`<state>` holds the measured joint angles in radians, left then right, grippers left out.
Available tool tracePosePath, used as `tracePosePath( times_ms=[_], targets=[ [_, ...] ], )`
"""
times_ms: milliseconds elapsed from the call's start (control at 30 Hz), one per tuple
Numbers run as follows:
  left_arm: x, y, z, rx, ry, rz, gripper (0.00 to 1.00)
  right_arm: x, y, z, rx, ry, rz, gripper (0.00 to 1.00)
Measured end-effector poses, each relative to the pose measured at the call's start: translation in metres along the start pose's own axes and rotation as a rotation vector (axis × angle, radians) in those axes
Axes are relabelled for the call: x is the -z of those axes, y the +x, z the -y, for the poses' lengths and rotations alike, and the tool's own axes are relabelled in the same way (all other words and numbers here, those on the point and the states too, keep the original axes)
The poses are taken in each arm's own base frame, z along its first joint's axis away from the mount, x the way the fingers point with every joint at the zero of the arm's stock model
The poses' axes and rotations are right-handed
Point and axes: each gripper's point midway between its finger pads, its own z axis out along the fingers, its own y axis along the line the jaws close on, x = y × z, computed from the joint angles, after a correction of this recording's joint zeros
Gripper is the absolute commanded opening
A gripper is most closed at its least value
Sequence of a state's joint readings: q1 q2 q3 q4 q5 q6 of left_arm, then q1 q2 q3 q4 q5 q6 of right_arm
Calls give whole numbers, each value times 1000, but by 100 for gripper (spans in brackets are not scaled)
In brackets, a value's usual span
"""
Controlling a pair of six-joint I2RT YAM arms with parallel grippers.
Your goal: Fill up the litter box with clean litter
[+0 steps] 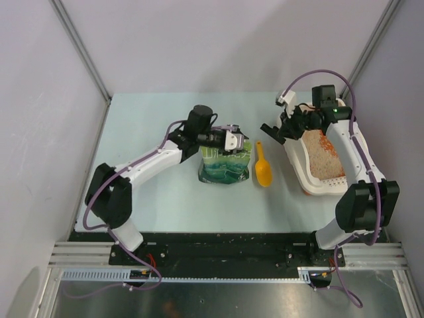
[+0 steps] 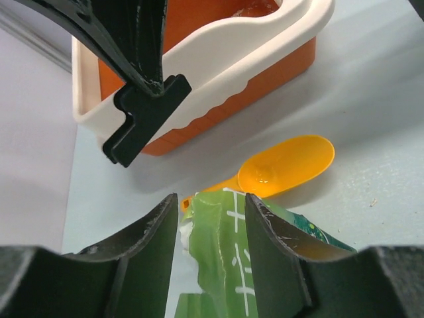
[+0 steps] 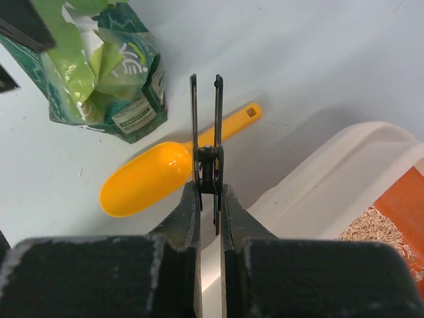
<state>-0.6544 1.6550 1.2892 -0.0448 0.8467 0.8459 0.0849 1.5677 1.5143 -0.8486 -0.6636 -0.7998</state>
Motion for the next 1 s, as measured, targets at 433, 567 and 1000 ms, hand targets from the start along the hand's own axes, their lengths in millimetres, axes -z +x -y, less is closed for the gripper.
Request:
tracePosePath(
  times_ms=[433,567,1000],
  targets=[
    [-21,40,9,88,58,-58,40,12,-4,-9,-29,16,41,0],
    [-23,42,7,97,59,-65,35,15,-6,-10,-25,17,50,0],
    [-16,50,2,198,42,-71,26,12,-13,-26,-3,-24,53,0]
  ],
)
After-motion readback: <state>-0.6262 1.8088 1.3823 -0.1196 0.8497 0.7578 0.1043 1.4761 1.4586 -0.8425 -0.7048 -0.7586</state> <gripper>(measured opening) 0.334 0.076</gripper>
